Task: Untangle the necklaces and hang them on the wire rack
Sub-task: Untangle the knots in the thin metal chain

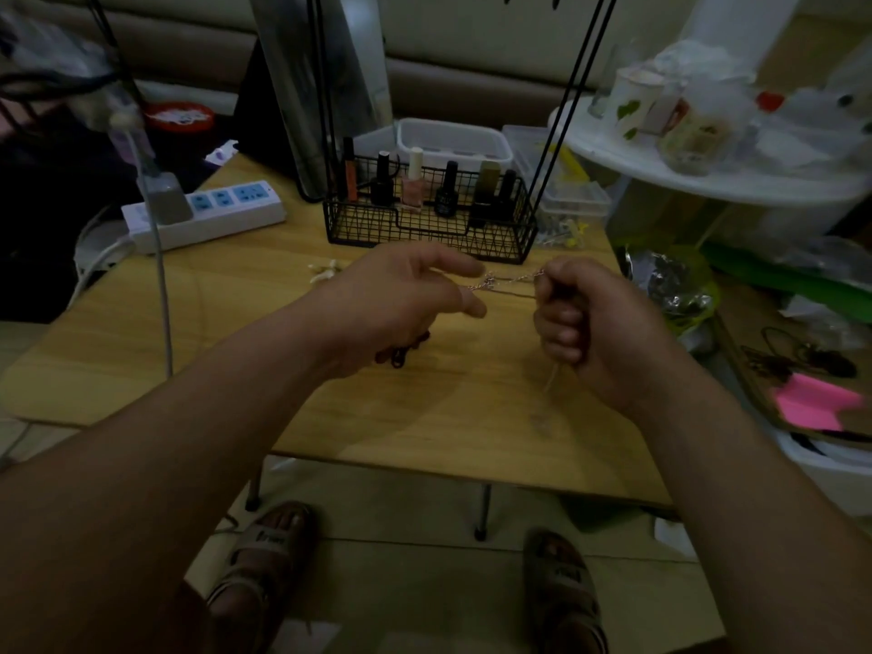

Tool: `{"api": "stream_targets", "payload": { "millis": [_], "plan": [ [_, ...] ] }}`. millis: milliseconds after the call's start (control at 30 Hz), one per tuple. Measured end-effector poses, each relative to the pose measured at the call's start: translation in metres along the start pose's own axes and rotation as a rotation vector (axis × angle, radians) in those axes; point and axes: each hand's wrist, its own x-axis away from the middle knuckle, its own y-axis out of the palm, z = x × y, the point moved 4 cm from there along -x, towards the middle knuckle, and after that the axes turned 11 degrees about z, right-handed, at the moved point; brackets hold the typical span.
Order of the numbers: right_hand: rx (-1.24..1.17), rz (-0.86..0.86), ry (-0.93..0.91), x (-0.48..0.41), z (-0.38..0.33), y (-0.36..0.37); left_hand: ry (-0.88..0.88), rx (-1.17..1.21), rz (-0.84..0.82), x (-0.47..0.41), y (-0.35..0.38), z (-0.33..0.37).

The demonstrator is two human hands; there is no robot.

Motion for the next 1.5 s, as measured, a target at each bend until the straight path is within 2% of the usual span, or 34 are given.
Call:
{"api": "stream_targets", "payload": {
  "millis": [200,333,600,900,1067,1100,1167,1233,1300,1400,1500],
  "plan": [
    [0.165,0.143,-0.196,-0.003,-0.008,-0.011,0.002,-0.061,-0.075,0.002,0.004,-0.001],
    [0.147,0.159,-0.227,0.001,-0.011,-0.011,0.007,-0.017,-0.108,0.002,0.006,-0.001],
    [-0.163,0.104,-0.048,0.007,-0.01,0.0,0.045,0.013,-0.123,0.001,0.012,-0.002],
    [-0.235,-0.035,0.061,0.01,-0.004,0.008,0.053,0.116,-0.102,0.0,0.017,-0.006],
    [-0.329,0.008,0.139,0.011,-0.003,0.013,0.067,0.137,-0.12,0.001,0.019,-0.004],
    [-0.292,0.04,0.141,0.011,-0.002,0.013,0.067,0.17,-0.118,0.001,0.019,-0.003],
    [-0.07,0.105,0.083,0.01,0.0,0.01,0.049,0.253,-0.115,0.001,0.019,-0.002],
    [0.242,0.179,-0.036,0.008,0.003,0.007,0.023,0.308,-0.114,0.002,0.019,-0.002],
    [0.421,0.262,-0.181,0.008,0.001,0.004,0.008,0.324,-0.108,0.002,0.019,-0.002],
    [0.385,0.237,-0.335,0.015,-0.008,0.005,0.003,0.334,-0.097,0.001,0.018,-0.003],
    [0.325,0.11,-0.366,0.024,-0.012,0.009,0.003,0.326,-0.103,0.001,0.018,-0.004]
  ]
}}
